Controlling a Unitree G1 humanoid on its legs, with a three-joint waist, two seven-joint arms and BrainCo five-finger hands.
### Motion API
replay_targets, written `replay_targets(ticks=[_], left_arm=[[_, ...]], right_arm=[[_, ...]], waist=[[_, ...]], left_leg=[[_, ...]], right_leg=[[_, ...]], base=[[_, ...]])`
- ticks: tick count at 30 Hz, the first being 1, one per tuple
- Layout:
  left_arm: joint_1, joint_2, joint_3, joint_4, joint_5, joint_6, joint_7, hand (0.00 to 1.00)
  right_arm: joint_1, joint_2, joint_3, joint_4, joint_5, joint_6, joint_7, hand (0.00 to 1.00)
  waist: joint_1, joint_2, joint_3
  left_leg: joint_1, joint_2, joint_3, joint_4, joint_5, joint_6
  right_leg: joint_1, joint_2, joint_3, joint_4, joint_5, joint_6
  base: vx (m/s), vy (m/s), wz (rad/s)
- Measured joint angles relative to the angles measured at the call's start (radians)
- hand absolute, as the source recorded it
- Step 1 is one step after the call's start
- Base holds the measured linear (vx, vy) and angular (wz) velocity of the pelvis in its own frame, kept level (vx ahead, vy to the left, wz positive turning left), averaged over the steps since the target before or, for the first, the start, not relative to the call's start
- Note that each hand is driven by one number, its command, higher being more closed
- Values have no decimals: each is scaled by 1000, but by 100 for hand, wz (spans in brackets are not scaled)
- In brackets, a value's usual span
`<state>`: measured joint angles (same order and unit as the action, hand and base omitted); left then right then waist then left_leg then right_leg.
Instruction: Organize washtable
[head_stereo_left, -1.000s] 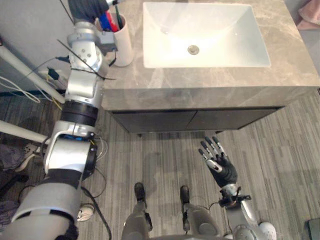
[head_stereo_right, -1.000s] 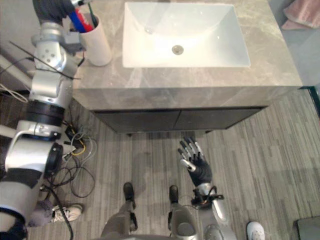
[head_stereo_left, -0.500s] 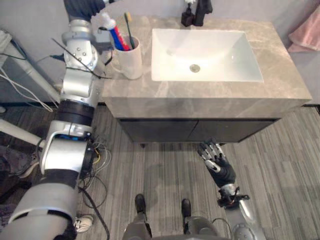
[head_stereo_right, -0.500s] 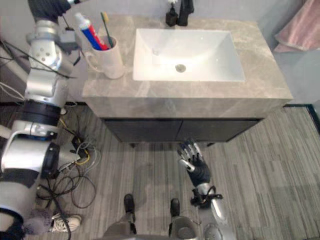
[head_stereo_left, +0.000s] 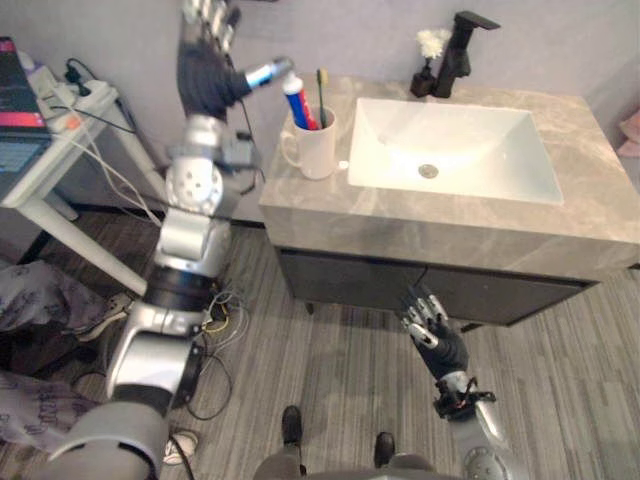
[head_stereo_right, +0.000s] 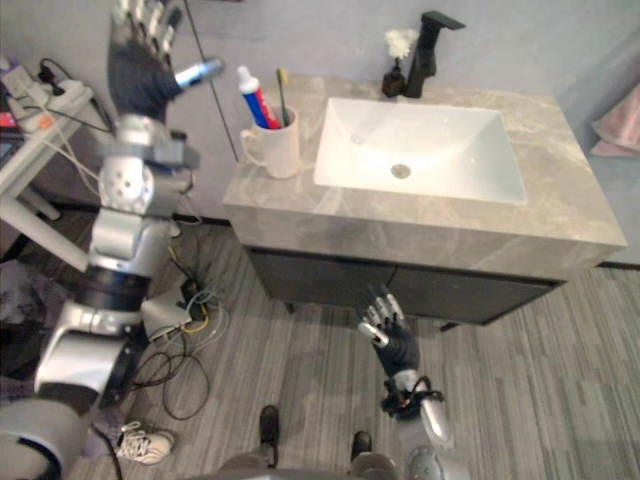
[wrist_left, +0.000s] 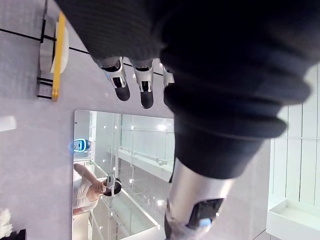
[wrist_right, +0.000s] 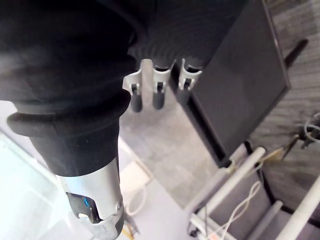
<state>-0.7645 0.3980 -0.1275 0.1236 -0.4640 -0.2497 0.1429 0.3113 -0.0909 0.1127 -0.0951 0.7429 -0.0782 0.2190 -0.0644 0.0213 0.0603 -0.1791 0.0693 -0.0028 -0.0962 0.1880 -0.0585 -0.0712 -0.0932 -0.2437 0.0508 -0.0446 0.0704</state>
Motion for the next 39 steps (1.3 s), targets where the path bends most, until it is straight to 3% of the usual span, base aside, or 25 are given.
replay_targets(ticks=[1, 2, 13, 28, 39], left_arm=[[21, -7, -1, -17, -4, 1, -12, 0], [46, -15, -3, -37, -9, 3, -25, 100], [180, -53, -23, -122, -22, 25, -99, 100], [250, -101, -33, -109, 58, 53, -99, 100], [219, -102, -66, 84, 124, 89, -64, 100]], right_arm=[[-2, 3, -1, 0, 0, 1, 0, 0], [-6, 8, -2, 0, 0, 2, 0, 0], [3, 24, -42, 0, 0, 11, -20, 0], [0, 23, -42, 3, 0, 12, -20, 0], [0, 1, -38, 2, -7, 11, -29, 0]], waist=[[2, 2, -1], [4, 4, -3], [16, 13, -16], [11, 11, -17], [-6, -26, -6]], left_leg=[[0, -1, -4, 0, 0, 1], [0, -2, -9, 0, 1, 2], [1, -5, -15, -6, 3, 3], [-1, 3, 35, -5, 3, 4], [-58, 19, 94, -1, 3, 4]], right_leg=[[1, -1, -1, 1, 0, 1], [2, -1, -3, 1, -1, 1], [4, -4, -11, 0, 0, 1], [-25, -2, 34, -3, 11, 2], [-108, 4, 96, 0, 39, 2]], base=[[-41, 11, 16], [-36, 9, 8], [-23, 2, 1], [-6, -3, -10], [12, 1, -18]])
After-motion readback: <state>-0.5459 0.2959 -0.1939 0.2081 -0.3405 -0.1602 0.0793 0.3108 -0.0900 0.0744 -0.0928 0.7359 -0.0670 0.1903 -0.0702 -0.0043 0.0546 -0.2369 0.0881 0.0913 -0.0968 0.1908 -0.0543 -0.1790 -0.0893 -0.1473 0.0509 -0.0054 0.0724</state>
